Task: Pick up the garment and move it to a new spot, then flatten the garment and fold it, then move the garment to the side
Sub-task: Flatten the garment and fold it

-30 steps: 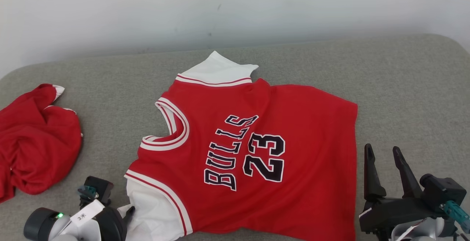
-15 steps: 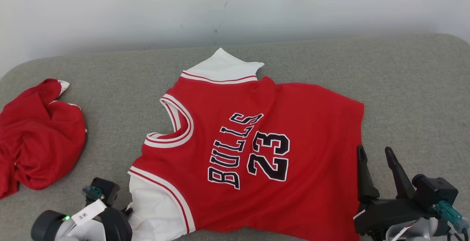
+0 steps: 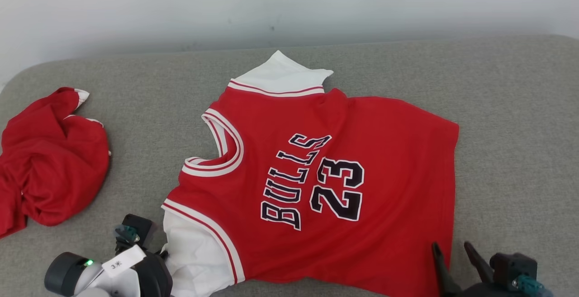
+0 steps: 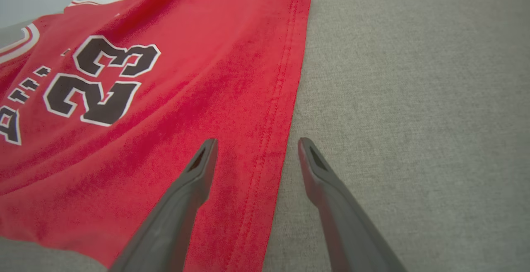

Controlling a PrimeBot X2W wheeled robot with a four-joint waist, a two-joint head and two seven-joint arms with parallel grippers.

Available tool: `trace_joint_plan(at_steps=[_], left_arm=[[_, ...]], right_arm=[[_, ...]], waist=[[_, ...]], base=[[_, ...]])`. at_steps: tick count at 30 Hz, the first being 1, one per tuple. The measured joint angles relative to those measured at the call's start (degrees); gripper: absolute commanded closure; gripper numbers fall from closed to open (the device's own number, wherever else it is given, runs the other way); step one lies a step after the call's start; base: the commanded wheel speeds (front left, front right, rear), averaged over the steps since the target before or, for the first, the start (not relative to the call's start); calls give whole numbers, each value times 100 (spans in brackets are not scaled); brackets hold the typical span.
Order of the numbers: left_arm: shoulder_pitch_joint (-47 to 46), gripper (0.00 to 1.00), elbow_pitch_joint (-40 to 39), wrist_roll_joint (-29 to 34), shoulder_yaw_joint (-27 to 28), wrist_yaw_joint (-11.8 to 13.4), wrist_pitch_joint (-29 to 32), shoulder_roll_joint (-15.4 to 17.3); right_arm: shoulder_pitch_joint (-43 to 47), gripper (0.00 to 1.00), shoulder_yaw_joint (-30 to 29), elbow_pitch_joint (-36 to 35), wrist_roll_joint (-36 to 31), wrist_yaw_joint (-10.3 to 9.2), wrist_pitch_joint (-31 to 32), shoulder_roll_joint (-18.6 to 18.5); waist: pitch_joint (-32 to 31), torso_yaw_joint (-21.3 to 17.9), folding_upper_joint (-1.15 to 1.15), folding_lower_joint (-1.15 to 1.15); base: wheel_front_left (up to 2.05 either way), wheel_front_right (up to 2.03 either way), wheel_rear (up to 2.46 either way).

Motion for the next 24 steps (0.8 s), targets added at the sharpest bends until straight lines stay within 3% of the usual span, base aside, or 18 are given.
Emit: trace_joint_plan(at_steps=[12, 24], left_arm=[[-58, 100, -188, 276, -137, 345, 52, -143], [-70, 100, -287, 299, -166, 391, 68, -208]], right_arm=[[155, 0, 330, 331, -347, -55, 659, -92], [341, 0, 391, 307, -601, -100, 1013, -102]], waist=[[139, 200, 0, 0], [224, 320, -1, 0]], base=[[0, 0, 0], [0, 0, 0]])
